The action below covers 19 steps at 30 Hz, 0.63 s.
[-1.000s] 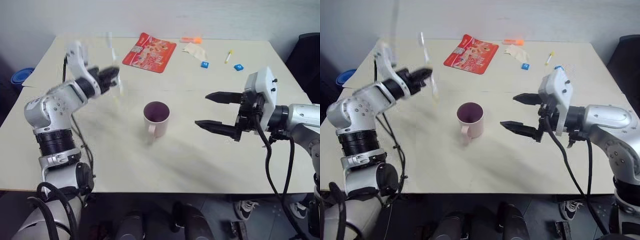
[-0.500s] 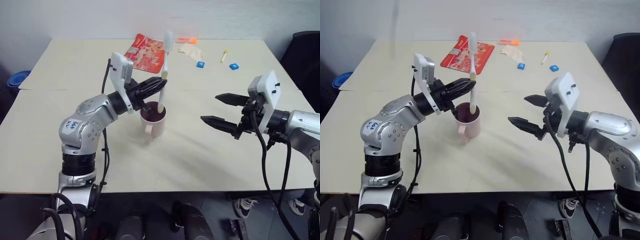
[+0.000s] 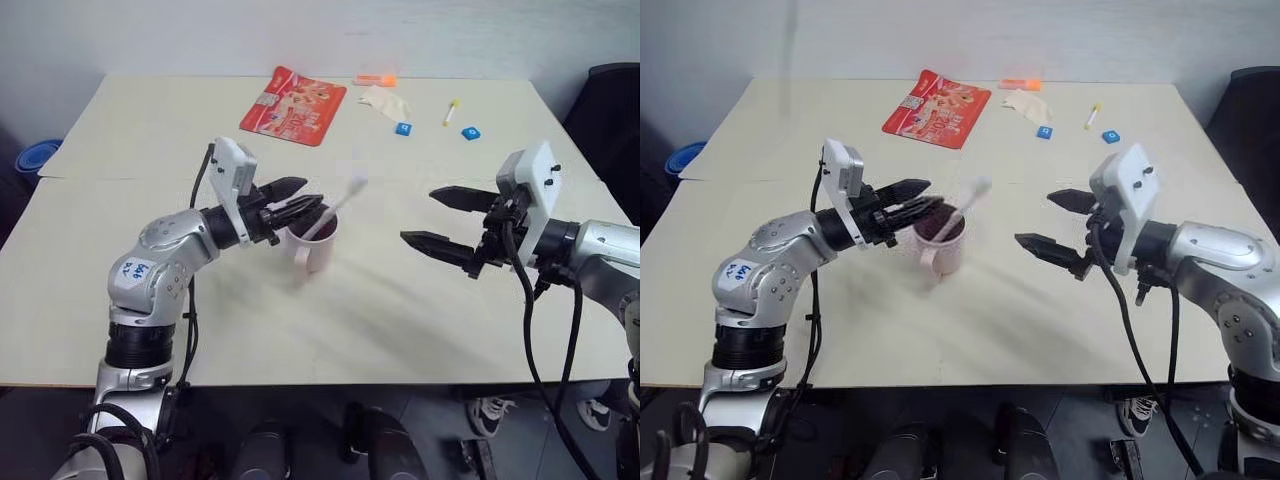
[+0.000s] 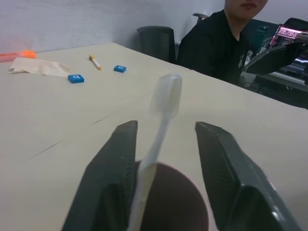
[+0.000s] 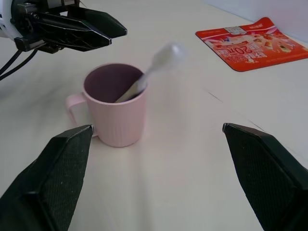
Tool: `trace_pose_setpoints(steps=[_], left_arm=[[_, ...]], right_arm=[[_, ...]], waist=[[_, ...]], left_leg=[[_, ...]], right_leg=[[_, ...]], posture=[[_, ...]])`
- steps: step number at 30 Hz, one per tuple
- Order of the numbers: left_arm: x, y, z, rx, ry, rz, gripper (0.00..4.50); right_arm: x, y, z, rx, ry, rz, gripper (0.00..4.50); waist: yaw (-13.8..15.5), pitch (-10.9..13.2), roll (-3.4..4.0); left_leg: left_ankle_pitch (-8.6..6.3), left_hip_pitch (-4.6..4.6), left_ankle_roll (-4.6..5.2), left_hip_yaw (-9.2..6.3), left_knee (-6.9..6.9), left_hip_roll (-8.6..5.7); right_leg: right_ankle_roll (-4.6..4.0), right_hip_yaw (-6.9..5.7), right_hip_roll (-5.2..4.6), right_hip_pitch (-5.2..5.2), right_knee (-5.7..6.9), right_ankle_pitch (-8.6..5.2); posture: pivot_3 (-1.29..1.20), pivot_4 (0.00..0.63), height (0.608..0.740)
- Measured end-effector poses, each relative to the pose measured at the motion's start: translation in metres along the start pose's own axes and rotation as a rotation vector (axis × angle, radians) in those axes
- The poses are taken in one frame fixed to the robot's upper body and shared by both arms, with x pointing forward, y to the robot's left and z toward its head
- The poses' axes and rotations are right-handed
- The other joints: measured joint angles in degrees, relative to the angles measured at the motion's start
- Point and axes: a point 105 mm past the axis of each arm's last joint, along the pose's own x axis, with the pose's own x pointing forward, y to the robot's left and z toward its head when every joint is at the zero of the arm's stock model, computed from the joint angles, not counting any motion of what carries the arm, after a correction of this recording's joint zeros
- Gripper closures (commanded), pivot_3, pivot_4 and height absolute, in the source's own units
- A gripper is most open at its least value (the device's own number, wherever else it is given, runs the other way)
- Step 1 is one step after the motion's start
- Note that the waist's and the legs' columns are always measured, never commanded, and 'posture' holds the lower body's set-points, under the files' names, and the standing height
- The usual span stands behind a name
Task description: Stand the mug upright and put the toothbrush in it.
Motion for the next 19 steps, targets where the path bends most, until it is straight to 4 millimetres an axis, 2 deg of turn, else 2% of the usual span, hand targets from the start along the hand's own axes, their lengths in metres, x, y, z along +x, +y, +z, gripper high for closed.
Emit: trace_pose_setpoints(steps=[5, 8, 12, 16, 19], left_arm=[[-0.022, 0.009, 0.01, 0.044, 0.017, 0.042, 0.05], [-0.046, 0.017, 0.021, 0.095, 0.059, 0.053, 0.02], [-0.092, 0.011, 0.036, 0.222, 0.225, -0.032, 0.02], [-0.123, 0.002, 0.04, 0.28, 0.374, -0.115, 0.02], [-0.143, -0.004, 0.034, 0.272, 0.457, -0.162, 0.02]], right_arm=[[0.001, 0.007, 0.004, -0.009, 0.0, 0.077, 0.0], [-0.003, 0.015, 0.006, -0.011, 0.016, 0.153, 0.0], [-0.007, 0.018, 0.006, -0.025, 0.045, 0.216, 0.0], [-0.008, 0.014, 0.0, -0.044, 0.078, 0.239, 0.0], [-0.01, 0.012, -0.003, -0.056, 0.092, 0.252, 0.0]], waist=[[-0.1, 0.0, 0.0], [-0.12, 0.01, 0.01], [-0.33, 0.01, 0.02], [-0.22, 0.05, 0.08], [0.02, 0.1, 0.17]], left_leg=[[-0.01, 0.0, -0.01, 0.0, 0.0, 0.05], [-0.02, -0.01, -0.01, 0.0, 0.0, 0.05], [-0.11, -0.03, -0.01, 0.1, 0.0, 0.1], [-0.16, -0.03, 0.06, 0.16, 0.0, 0.09], [-0.2, -0.06, 0.06, 0.16, 0.0, 0.11]], right_leg=[[0.0, 0.0, 0.05, -0.01, -0.01, 0.0], [0.0, 0.0, 0.05, -0.04, -0.02, 0.0], [-0.04, 0.03, 0.15, -0.13, -0.05, -0.03], [-0.03, 0.08, 0.13, -0.14, -0.35, -0.03], [-0.03, 0.07, 0.13, -0.16, -0.39, -0.03]], posture=[[0.0, 0.15, 0.74], [0.0, 0.15, 0.74], [0.0, 0.15, 0.74], [0.0, 0.15, 0.74], [0.0, 0.15, 0.74]])
